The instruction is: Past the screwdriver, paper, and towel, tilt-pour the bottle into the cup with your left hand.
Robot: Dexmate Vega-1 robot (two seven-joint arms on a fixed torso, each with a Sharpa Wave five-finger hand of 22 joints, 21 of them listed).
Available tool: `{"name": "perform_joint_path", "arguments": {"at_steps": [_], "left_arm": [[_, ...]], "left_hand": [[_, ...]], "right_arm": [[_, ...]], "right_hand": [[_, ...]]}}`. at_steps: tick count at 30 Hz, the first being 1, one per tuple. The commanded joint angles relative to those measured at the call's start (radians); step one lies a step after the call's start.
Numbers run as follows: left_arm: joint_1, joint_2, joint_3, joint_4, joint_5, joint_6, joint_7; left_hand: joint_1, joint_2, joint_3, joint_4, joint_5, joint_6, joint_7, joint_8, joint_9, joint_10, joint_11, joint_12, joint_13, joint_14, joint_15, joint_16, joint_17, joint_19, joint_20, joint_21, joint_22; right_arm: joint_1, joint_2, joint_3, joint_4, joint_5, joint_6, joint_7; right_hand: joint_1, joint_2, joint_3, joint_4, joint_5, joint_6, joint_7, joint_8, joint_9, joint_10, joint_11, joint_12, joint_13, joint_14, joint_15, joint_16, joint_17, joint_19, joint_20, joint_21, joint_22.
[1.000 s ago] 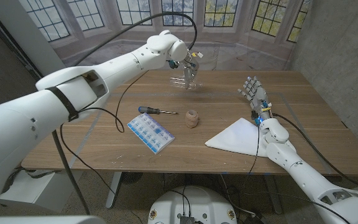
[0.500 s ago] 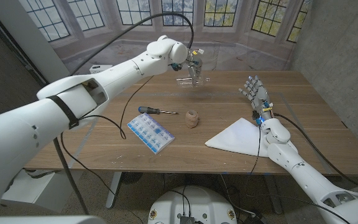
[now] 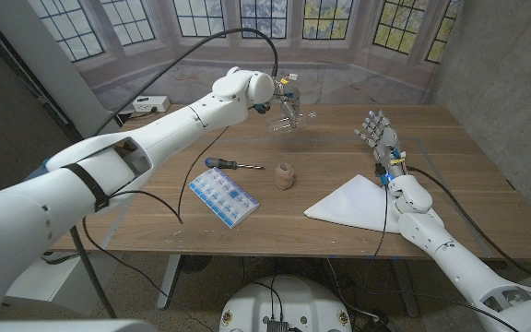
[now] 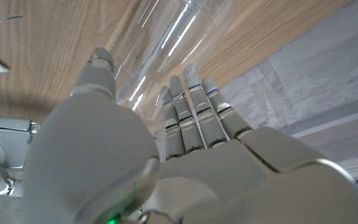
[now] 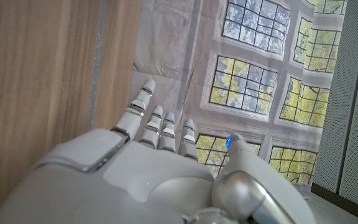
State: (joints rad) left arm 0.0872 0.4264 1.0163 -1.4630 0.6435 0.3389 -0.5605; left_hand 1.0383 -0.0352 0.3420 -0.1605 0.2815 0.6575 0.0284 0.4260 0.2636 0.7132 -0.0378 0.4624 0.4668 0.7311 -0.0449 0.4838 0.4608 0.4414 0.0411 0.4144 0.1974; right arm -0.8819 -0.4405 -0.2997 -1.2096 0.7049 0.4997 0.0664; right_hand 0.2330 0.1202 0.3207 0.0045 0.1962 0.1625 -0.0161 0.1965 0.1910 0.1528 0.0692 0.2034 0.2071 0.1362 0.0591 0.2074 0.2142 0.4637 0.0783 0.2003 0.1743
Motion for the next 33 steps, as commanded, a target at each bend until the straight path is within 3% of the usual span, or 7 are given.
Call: {"name": "perform_joint_path", "arguments": {"at_steps": [1, 23, 33], "left_arm": [[0.086, 0.042, -0.051, -0.093, -0.085, 0.078, 0.103], [0.226, 0.062, -0.137, -0.135, -0.245, 0.088, 0.348], [0.277, 0.058, -0.177, -0.122, -0.317, 0.044, 0.464]], "left_hand": [[-0.01, 0.126, 0.052, 0.01, 0.005, 0.192, -0.005, 0.142, 0.002, 0.075, -0.069, -0.004, 0.178, 0.084, -0.085, -0.001, 0.006, 0.008, -0.001, 0.005, 0.005], [-0.015, 0.118, 0.052, 0.005, 0.003, 0.199, -0.004, 0.143, -0.001, 0.087, -0.07, -0.007, 0.18, 0.092, -0.088, 0.001, 0.008, 0.021, -0.002, 0.012, 0.006], [-0.021, 0.116, 0.053, 0.007, 0.004, 0.206, -0.003, 0.145, -0.002, 0.097, -0.072, -0.01, 0.176, 0.094, -0.087, -0.003, 0.006, 0.023, -0.001, 0.014, 0.006]], "right_arm": [[0.003, -0.019, -0.012, -0.038, -0.009, -0.034, -0.004], [0.006, -0.023, -0.024, -0.054, -0.018, -0.053, -0.006], [0.014, -0.03, -0.034, -0.062, -0.029, -0.061, 0.001]], "right_hand": [[-0.009, 0.001, 0.01, 0.0, -0.004, 0.007, 0.004, 0.001, 0.001, 0.003, 0.001, 0.002, 0.002, 0.01, 0.0, 0.004, 0.001, -0.001, -0.005, -0.001, 0.002], [-0.012, 0.001, 0.013, -0.001, -0.004, 0.008, 0.004, 0.001, 0.001, 0.002, 0.001, 0.002, 0.002, 0.01, -0.001, 0.004, 0.001, 0.0, 0.003, -0.002, 0.001], [-0.013, 0.001, 0.015, -0.001, -0.004, 0.009, 0.006, 0.001, 0.001, 0.004, -0.001, 0.003, 0.002, 0.01, 0.0, 0.004, 0.001, 0.0, 0.003, -0.002, 0.001]]}}
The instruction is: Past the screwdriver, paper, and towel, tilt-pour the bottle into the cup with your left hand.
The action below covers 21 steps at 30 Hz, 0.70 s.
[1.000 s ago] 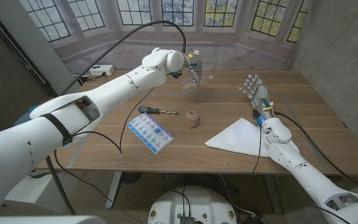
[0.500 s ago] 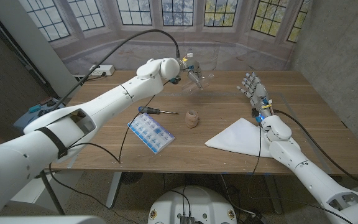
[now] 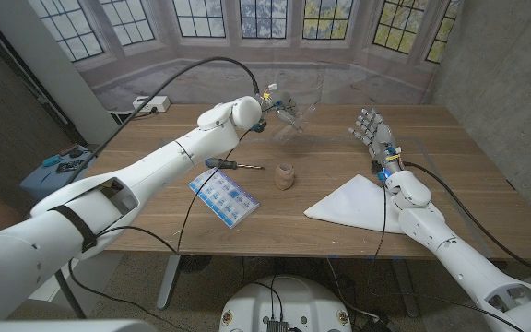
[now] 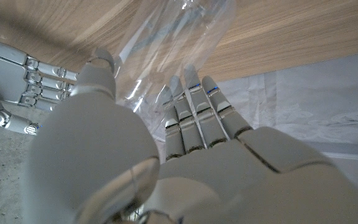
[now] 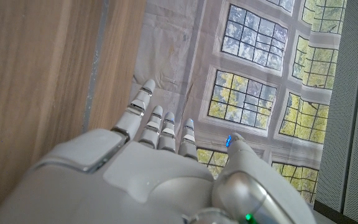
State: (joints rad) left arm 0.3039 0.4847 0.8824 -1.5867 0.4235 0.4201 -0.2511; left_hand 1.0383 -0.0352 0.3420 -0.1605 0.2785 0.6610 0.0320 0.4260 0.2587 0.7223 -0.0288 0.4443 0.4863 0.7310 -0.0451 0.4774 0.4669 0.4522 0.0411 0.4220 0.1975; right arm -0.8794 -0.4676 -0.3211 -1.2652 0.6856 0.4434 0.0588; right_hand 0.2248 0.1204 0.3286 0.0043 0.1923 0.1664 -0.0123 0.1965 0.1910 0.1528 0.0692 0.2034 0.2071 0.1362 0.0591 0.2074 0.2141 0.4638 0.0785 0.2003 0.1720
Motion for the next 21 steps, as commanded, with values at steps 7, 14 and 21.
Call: {"name": "perform_joint_path", "arguments": {"at_steps": [7, 14, 21], "left_arm": [[0.118, -0.001, -0.075, 0.003, -0.136, -0.107, 0.268], [0.17, -0.019, -0.1, 0.039, -0.175, -0.2, 0.378], [0.204, -0.042, -0.11, 0.078, -0.194, -0.274, 0.46]], "left_hand": [[-0.026, 0.113, 0.054, 0.007, 0.008, 0.21, -0.009, 0.148, 0.003, 0.094, -0.086, 0.01, 0.158, 0.1, -0.09, 0.001, -0.003, 0.013, -0.005, 0.007, 0.006], [-0.039, 0.119, 0.058, 0.015, 0.012, 0.201, -0.009, 0.143, 0.001, 0.082, -0.081, 0.004, 0.162, 0.089, -0.085, -0.011, -0.007, 0.005, -0.008, 0.004, 0.006], [-0.051, 0.122, 0.063, 0.019, 0.017, 0.211, -0.016, 0.148, 0.002, 0.094, -0.088, 0.005, 0.16, 0.1, -0.088, -0.018, -0.015, 0.004, -0.013, 0.005, 0.006]], "right_arm": [[0.02, -0.009, -0.018, -0.012, -0.014, -0.014, 0.017], [0.021, -0.017, -0.015, -0.025, -0.015, -0.022, 0.012], [0.016, -0.027, -0.012, -0.037, -0.013, -0.029, 0.011]], "right_hand": [[-0.006, 0.001, 0.008, -0.002, 0.0, 0.005, 0.003, 0.001, 0.001, 0.004, 0.001, 0.003, 0.002, 0.009, 0.0, 0.004, 0.002, 0.0, 0.003, -0.002, 0.004], [-0.006, 0.001, 0.009, -0.002, 0.0, 0.005, 0.003, 0.001, 0.001, 0.004, -0.001, 0.003, 0.002, 0.009, 0.0, 0.004, 0.002, 0.0, 0.003, -0.002, 0.004], [-0.007, 0.001, 0.01, -0.003, -0.001, 0.005, 0.004, 0.001, 0.001, 0.004, 0.0, 0.002, 0.002, 0.01, 0.0, 0.004, 0.002, 0.0, 0.003, -0.002, 0.004]]}}
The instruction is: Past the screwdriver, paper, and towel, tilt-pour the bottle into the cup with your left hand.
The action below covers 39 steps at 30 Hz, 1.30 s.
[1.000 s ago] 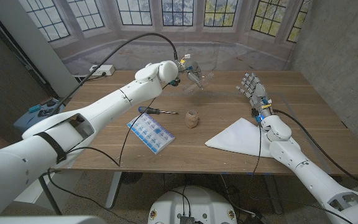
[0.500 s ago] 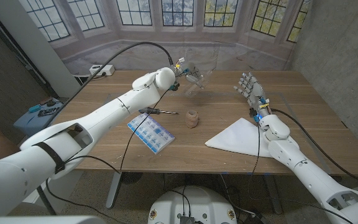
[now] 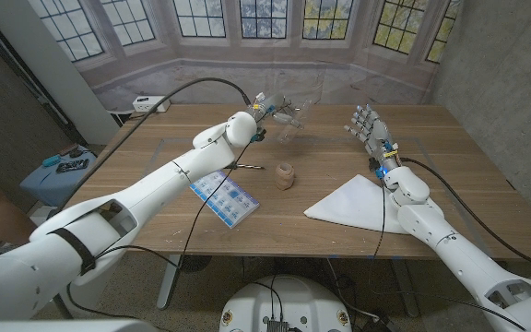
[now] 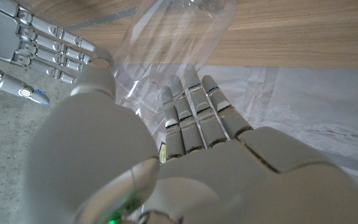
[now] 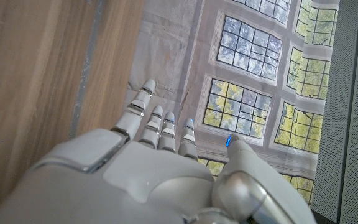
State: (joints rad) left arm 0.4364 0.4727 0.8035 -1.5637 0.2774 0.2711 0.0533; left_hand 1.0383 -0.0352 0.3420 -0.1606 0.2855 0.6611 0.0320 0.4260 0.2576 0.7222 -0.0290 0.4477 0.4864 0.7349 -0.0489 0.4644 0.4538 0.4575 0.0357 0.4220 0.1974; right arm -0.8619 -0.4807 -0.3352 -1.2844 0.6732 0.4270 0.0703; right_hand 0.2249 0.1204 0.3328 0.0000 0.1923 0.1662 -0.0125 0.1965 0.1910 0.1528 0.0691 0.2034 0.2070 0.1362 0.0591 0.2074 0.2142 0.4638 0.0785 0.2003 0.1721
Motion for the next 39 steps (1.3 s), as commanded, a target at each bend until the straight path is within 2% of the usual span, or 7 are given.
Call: {"name": "perform_joint_path", "arguments": {"at_steps": [1, 3, 7, 15, 27, 30, 39], "left_arm": [[0.079, -0.036, -0.038, 0.077, -0.069, -0.17, 0.167], [0.089, -0.047, -0.044, 0.109, -0.083, -0.223, 0.195], [0.096, -0.059, -0.043, 0.139, -0.095, -0.249, 0.205], [0.105, -0.084, -0.046, 0.231, -0.14, -0.349, 0.214], [0.104, -0.127, -0.045, 0.376, -0.149, -0.523, 0.28], [0.103, -0.138, -0.045, 0.403, -0.153, -0.548, 0.289], [0.098, -0.165, -0.054, 0.46, -0.196, -0.594, 0.27]], "left_hand": [[-0.053, 0.124, 0.063, 0.021, 0.011, 0.211, -0.015, 0.147, 0.003, 0.094, -0.086, 0.002, 0.16, 0.096, -0.083, -0.005, -0.002, -0.001, -0.008, 0.006, 0.006], [-0.075, 0.126, 0.058, 0.033, 0.01, 0.223, -0.015, 0.154, 0.006, 0.1, -0.086, 0.004, 0.162, 0.096, -0.084, -0.008, -0.002, 0.0, -0.01, 0.006, 0.006], [-0.095, 0.123, 0.054, 0.041, 0.009, 0.23, -0.016, 0.161, 0.011, 0.106, -0.086, 0.007, 0.165, 0.096, -0.089, -0.014, -0.005, -0.001, -0.014, 0.006, 0.006], [-0.075, 0.144, 0.082, 0.024, 0.02, 0.228, -0.013, 0.167, 0.02, 0.097, -0.087, 0.003, 0.169, 0.092, -0.091, -0.029, -0.012, 0.0, -0.018, 0.008, 0.005], [-0.102, 0.146, 0.09, 0.033, 0.029, 0.204, -0.016, 0.16, 0.021, 0.069, -0.077, -0.014, 0.161, 0.064, -0.09, -0.062, -0.025, 0.0, -0.022, 0.01, 0.004], [-0.109, 0.148, 0.094, 0.035, 0.032, 0.193, -0.009, 0.156, 0.02, 0.062, -0.077, -0.021, 0.154, 0.059, -0.088, -0.072, -0.028, -0.005, -0.023, 0.009, 0.004], [-0.124, 0.149, 0.101, 0.036, 0.038, 0.182, -0.011, 0.15, 0.017, 0.046, -0.067, -0.036, 0.14, 0.048, -0.089, -0.093, -0.038, -0.011, -0.023, 0.008, 0.003]], "right_arm": [[-0.003, -0.015, 0.002, -0.02, 0.0, -0.014, 0.0], [-0.003, -0.017, 0.002, -0.022, -0.002, -0.016, -0.001], [-0.004, -0.02, 0.002, -0.025, -0.001, -0.02, 0.001], [-0.007, -0.027, 0.0, -0.035, -0.002, -0.033, -0.001], [-0.017, -0.03, 0.0, -0.052, -0.006, -0.04, -0.017], [-0.019, -0.032, -0.001, -0.056, -0.008, -0.044, -0.019], [-0.018, -0.037, -0.002, -0.064, -0.012, -0.053, -0.024]], "right_hand": [[-0.007, 0.001, 0.006, 0.001, -0.001, 0.006, 0.004, 0.001, 0.001, 0.004, 0.0, 0.002, 0.002, 0.01, 0.0, 0.004, 0.002, 0.0, 0.003, -0.002, 0.003], [-0.007, 0.001, 0.006, 0.001, -0.001, 0.005, 0.004, 0.001, 0.001, 0.004, -0.002, 0.002, 0.002, 0.01, 0.0, 0.004, 0.002, 0.0, 0.003, -0.002, 0.003], [-0.007, 0.001, 0.006, 0.001, -0.001, 0.006, 0.004, 0.001, 0.001, 0.004, -0.001, 0.002, 0.002, 0.01, 0.0, 0.004, 0.002, 0.0, 0.003, -0.002, 0.003], [-0.008, 0.001, 0.008, 0.0, -0.001, 0.006, 0.004, 0.001, 0.001, 0.005, 0.0, 0.002, 0.002, 0.01, -0.001, 0.004, 0.002, 0.0, 0.002, -0.002, 0.003], [-0.009, 0.0, 0.009, -0.001, -0.001, 0.008, 0.004, 0.002, 0.001, 0.005, 0.001, 0.003, 0.002, 0.011, -0.001, 0.005, 0.002, 0.001, 0.002, -0.002, 0.003], [-0.009, 0.0, 0.01, -0.001, -0.001, 0.008, 0.004, 0.002, 0.001, 0.005, -0.001, 0.003, 0.002, 0.011, -0.001, 0.004, 0.002, 0.002, 0.002, -0.002, 0.003], [-0.009, 0.0, 0.011, -0.002, -0.001, 0.007, 0.004, 0.001, 0.001, 0.005, 0.002, 0.002, 0.002, 0.011, -0.002, 0.004, 0.001, 0.002, 0.002, -0.002, 0.003]]}}
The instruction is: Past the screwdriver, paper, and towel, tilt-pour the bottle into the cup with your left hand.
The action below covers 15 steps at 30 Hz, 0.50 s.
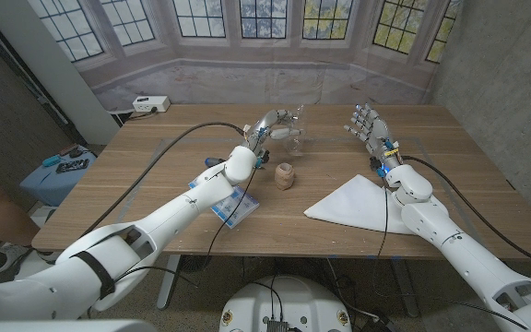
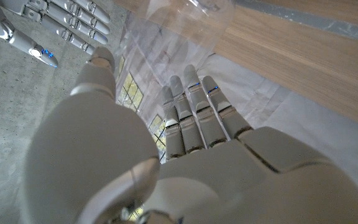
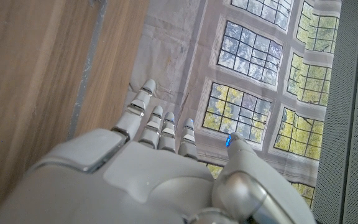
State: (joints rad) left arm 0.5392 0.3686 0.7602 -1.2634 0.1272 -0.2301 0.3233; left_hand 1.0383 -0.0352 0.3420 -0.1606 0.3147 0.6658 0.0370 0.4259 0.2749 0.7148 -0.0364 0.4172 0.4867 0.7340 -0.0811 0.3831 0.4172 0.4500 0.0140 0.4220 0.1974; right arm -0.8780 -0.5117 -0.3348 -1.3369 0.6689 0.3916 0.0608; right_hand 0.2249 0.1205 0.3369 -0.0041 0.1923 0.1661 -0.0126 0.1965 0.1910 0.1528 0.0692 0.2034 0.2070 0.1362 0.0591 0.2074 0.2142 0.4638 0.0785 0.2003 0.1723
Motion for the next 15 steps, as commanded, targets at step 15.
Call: {"name": "perform_joint_path", "arguments": {"at_steps": [15], "left_arm": [[-0.002, -0.066, -0.027, 0.154, -0.133, -0.046, -0.088]], "left_hand": [[-0.154, 0.144, 0.112, 0.036, 0.018, 0.145, -0.008, 0.133, -0.011, 0.019, -0.043, -0.04, 0.11, 0.023, -0.044, -0.053, -0.022, -0.018, -0.001, 0.006, 0.002]], "right_arm": [[0.012, -0.005, -0.014, -0.007, -0.013, -0.04, -0.015]], "right_hand": [[-0.011, -0.001, 0.009, 0.001, -0.001, 0.007, 0.005, 0.001, 0.001, 0.005, 0.002, 0.002, 0.002, 0.011, 0.0, 0.004, 0.002, 0.002, 0.002, -0.002, 0.003]]}}
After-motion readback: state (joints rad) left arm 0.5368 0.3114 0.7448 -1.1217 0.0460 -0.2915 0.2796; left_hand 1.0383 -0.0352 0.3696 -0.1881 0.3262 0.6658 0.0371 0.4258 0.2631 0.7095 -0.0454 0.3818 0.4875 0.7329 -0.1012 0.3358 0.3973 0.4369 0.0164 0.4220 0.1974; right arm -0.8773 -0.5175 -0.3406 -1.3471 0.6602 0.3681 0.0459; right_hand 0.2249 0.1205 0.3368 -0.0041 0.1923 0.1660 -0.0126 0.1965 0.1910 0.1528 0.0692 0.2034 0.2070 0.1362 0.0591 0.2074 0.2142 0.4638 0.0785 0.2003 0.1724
